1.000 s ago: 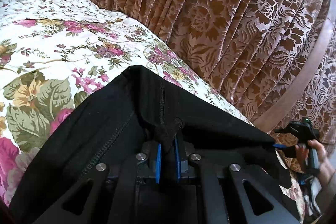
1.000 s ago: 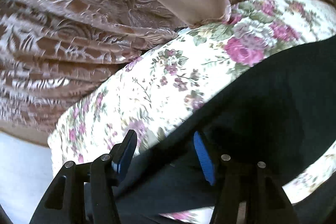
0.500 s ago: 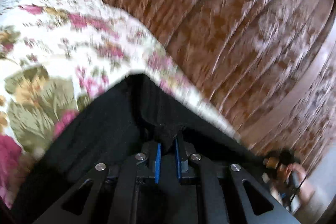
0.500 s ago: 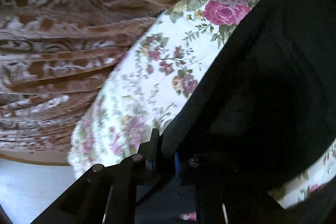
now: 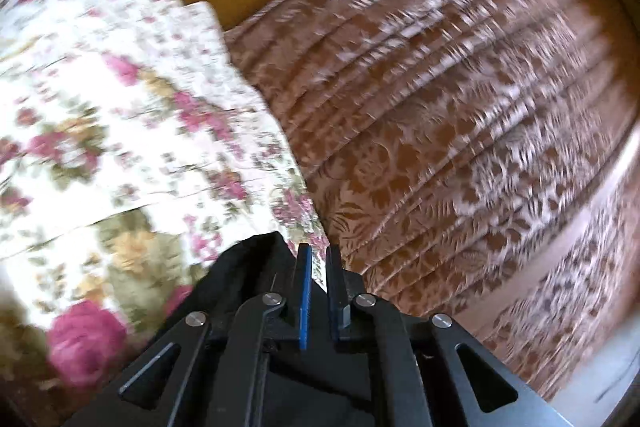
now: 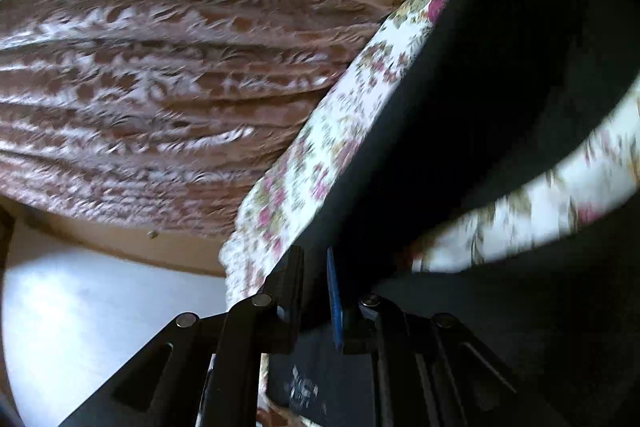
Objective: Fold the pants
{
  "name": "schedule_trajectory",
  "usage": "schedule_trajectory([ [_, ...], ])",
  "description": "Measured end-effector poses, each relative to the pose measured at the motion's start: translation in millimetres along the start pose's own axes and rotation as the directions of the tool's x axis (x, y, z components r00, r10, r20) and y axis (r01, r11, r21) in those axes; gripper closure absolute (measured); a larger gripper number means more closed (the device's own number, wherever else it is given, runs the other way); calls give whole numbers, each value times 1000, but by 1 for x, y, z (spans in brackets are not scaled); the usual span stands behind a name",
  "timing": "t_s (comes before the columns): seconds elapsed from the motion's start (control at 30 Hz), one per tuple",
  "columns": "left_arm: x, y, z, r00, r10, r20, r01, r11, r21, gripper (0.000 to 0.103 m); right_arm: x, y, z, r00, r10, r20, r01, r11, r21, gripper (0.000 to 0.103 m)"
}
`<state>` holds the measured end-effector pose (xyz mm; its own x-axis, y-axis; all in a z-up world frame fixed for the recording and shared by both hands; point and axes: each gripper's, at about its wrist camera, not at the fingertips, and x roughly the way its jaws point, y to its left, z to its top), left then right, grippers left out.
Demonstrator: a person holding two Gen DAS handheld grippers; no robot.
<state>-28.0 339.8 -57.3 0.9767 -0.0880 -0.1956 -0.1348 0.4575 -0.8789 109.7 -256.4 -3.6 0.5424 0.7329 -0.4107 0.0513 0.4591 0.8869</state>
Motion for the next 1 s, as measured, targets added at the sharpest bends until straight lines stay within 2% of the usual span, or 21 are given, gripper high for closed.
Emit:
schedule_trajectory([
  [0.1,-8,13,-11,996,39,-77,-39,999,0,98,-4,-8,-33,998,53,-34,-53,999,-11,91],
  [0.17,-11,14,-21,988,70,-136,-67,997,31,98,-3,-16,-50,999,29,-36,-30,999,-33,91],
  [0.23,-8,13,-28,982,38,-185,-37,999,10,92,-3,-25,-61,999,-26,-18,25,997,-76,91],
  [0.27,-5,10,-32,980,29,-197,-29,1000,5,77,-2,-27,-64,997,-71,5,71,991,-112,88],
  [0.3,-1,3,-36,976,24,-216,-23,1000,4,57,-2,-29,-64,995,-96,21,98,986,-133,88],
  [0.37,8,-8,-46,967,-1,-255,-1,1000,-9,41,1,-28,-59,986,-158,50,164,973,-159,70],
  [0.47,31,-25,-66,947,11,-321,-5,1000,19,39,7,-24,-44,983,-171,62,179,968,-176,69],
  [0.6,70,-28,-82,919,129,-373,-126,991,34,39,15,-29,-34,986,-160,53,166,977,-133,69],
  [0.7,78,-25,-85,914,218,-341,-212,976,57,39,21,-33,-39,991,-132,37,136,985,-107,69],
  [0.73,78,-23,-85,914,244,-324,-237,970,60,39,23,-35,-41,991,-129,31,131,986,-105,69],
  [0.8,75,-16,-83,919,250,-305,-253,967,32,39,26,-40,-47,991,-131,21,132,986,-104,69],
  [0.93,60,-1,-75,954,171,-247,-207,970,-126,39,38,-49,-58,991,-135,11,135,981,-140,69],
  [1.0,60,3,-73,952,167,-258,-210,966,-150,39,43,-50,-63,987,-158,31,161,964,-212,69],
])
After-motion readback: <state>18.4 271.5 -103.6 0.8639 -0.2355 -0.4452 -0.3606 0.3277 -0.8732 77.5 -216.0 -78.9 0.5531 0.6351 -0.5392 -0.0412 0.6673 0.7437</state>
